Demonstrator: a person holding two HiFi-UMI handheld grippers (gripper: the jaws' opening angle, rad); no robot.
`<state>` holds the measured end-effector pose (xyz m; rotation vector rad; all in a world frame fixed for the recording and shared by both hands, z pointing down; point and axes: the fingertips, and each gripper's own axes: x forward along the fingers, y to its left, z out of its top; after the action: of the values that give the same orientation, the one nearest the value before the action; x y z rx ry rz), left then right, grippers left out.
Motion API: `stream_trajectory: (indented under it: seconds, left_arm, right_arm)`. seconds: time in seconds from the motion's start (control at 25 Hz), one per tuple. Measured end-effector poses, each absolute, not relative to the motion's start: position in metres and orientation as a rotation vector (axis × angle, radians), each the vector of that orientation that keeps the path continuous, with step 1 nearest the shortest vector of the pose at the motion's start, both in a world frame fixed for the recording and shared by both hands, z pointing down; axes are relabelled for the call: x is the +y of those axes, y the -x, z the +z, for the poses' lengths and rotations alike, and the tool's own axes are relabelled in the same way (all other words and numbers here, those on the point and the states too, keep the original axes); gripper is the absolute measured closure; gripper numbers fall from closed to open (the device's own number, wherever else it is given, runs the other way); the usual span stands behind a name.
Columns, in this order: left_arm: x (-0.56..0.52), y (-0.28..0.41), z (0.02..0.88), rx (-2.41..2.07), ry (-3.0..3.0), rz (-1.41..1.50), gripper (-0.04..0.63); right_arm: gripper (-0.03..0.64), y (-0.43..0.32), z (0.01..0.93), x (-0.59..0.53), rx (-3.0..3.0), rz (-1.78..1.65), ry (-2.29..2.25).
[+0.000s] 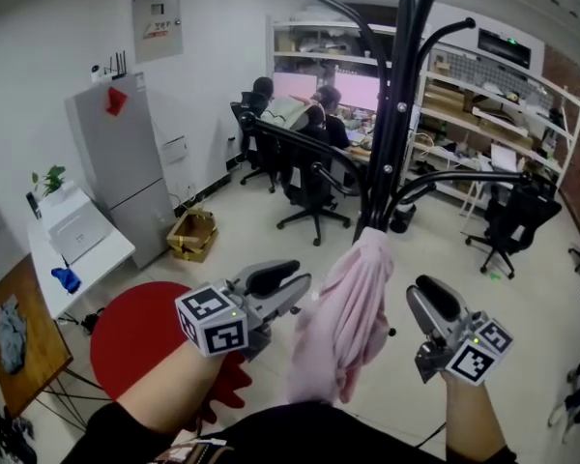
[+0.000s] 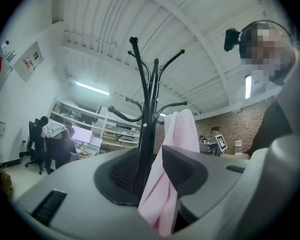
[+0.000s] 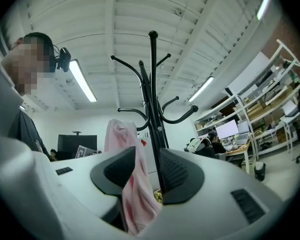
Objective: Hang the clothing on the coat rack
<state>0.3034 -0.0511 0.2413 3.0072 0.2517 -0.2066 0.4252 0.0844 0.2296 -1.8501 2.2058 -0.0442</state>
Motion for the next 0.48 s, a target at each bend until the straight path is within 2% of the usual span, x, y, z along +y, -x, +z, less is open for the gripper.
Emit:
stream_trajectory:
  seconds: [0.2,0.48]
  left_arm:
    - [-0.059,-0.26,0.258,0.192,-2.999,-0.2,0.46]
    - [-0.063,-0.187,0.311,0.116,-3.015,-0.129,0.462]
  right_arm:
    - [0.46,-0.382,0.226,0.114,2.308,0.033,1.818]
    - [0.46,-0.255,0.268,0.111,2.693,-0.009,1.414]
